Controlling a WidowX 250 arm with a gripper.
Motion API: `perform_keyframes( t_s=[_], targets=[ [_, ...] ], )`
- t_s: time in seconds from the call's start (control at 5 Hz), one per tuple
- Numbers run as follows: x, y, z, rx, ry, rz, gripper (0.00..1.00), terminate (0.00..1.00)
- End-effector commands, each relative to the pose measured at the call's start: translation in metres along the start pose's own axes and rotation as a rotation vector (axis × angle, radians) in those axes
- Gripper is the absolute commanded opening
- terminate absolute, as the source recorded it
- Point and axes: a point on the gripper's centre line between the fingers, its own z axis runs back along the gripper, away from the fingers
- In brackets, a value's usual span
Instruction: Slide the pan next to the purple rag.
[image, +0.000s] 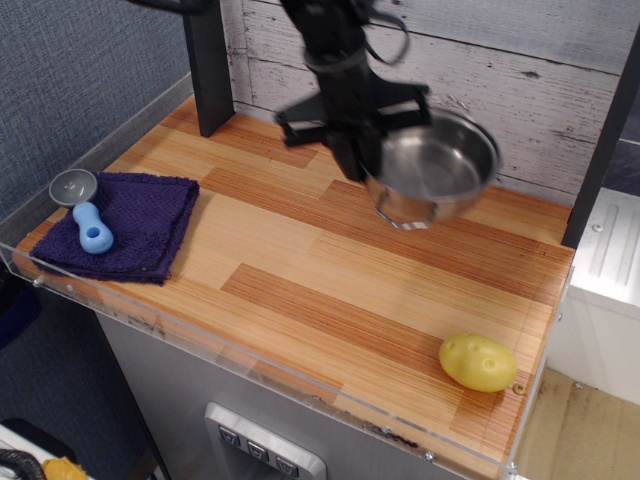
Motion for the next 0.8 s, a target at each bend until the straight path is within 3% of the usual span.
perform_keyframes(
  t_s=[0.0,0.6],
  targets=[
    [-0.002,0.043,0.046,-0.020,-0.047,-0.046,0.00,0.00],
    [-0.038,0.087,0.047,0.037,-0.009,-0.159,0.00,0.00]
  ],
)
